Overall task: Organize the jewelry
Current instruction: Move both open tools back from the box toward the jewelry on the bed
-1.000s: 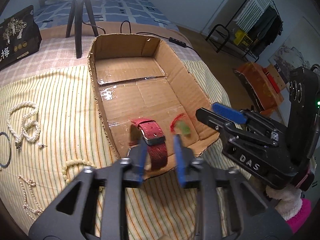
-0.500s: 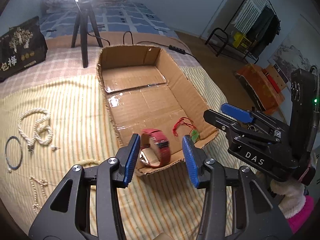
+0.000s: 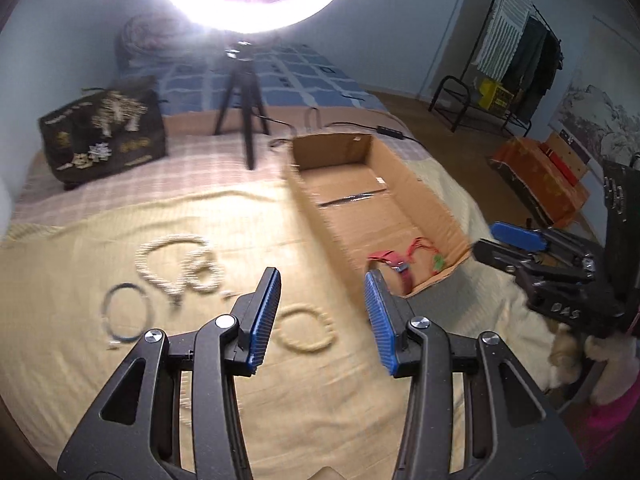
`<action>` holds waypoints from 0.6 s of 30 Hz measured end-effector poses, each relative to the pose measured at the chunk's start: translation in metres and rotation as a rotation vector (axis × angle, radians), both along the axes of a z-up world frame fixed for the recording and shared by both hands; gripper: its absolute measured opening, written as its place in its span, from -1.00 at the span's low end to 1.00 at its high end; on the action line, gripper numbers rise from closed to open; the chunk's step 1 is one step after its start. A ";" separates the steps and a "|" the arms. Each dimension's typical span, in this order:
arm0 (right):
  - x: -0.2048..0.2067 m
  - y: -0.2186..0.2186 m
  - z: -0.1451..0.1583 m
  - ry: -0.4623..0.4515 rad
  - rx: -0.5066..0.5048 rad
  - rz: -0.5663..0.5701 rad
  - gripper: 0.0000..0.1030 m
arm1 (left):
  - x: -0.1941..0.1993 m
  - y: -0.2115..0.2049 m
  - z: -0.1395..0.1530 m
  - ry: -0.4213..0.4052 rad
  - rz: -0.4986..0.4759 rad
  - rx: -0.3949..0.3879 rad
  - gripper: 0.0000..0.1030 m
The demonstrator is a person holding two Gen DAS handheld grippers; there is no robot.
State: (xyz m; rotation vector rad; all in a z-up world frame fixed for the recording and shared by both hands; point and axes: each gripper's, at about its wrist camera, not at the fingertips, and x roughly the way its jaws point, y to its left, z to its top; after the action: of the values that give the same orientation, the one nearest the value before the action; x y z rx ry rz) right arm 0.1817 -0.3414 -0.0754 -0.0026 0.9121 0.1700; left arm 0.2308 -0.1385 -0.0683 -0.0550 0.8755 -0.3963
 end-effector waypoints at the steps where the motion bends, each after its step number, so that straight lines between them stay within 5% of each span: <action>1: -0.003 0.005 0.001 -0.001 0.003 0.012 -0.09 | -0.003 0.013 0.000 -0.007 0.010 0.013 -0.14; 18: -0.026 0.094 -0.018 0.048 0.030 0.192 -0.09 | -0.029 0.170 -0.038 0.053 0.189 -0.019 -0.15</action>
State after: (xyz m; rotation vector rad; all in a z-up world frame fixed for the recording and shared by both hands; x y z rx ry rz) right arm 0.1553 -0.2477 -0.0938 -0.0584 0.9572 0.3640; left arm 0.2022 0.0317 -0.1061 -0.1655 0.9104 -0.2270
